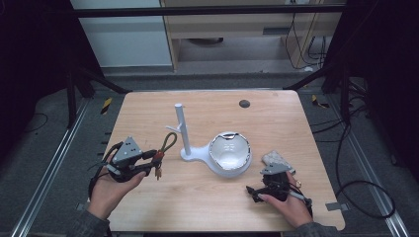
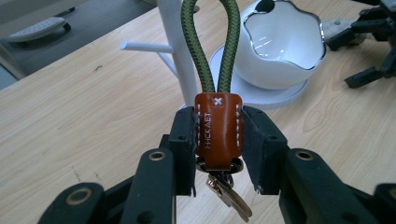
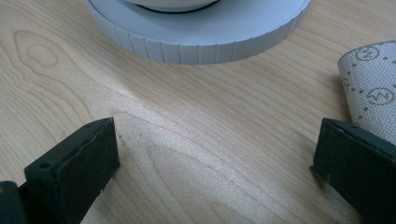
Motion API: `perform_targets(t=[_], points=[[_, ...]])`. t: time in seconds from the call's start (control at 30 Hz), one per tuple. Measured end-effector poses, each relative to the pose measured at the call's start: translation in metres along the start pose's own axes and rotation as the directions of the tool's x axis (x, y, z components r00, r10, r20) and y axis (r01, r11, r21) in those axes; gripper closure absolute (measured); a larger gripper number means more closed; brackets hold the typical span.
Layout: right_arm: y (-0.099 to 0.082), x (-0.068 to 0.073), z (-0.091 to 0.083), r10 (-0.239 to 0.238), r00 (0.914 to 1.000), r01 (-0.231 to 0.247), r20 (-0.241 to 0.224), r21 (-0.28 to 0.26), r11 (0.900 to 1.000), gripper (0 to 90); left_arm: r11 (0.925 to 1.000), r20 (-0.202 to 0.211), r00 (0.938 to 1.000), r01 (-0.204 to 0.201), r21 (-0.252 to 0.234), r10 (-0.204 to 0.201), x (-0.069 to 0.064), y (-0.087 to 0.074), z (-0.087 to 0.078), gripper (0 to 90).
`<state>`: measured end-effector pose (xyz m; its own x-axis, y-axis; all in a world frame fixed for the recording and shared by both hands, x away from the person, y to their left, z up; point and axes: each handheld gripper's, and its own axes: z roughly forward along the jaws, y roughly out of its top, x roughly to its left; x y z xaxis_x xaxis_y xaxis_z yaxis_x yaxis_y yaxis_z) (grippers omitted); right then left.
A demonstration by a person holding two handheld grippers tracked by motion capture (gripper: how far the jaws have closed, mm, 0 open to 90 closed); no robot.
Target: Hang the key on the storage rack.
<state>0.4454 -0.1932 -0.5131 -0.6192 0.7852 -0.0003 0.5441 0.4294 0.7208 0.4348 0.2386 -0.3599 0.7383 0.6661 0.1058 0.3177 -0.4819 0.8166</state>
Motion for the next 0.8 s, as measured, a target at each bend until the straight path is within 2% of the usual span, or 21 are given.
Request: perform_targets(t=[0.3,0.5,0.8], points=[[0.000,0.000,0.000,0.000,1.0000,0.000,0.000,0.000,1.0000,0.2,0.9991,-0.003,1.0000,-0.003,-0.042,0.003,-0.005,0.006,-0.006,65.8],[0.000,0.000,0.000,0.000,1.0000,0.000,0.000,0.000,1.0000,0.2,0.9975,-0.010,0.9999,0.013,-0.069,-0.014,-0.003,0.010,-0.007,65.8],[0.000,0.000,0.000,0.000,1.0000,0.000,0.000,0.000,1.0000,0.2,0.9980,-0.015,0.9999,0.004,-0.063,-0.005,-0.003,0.019,0.002,65.7]])
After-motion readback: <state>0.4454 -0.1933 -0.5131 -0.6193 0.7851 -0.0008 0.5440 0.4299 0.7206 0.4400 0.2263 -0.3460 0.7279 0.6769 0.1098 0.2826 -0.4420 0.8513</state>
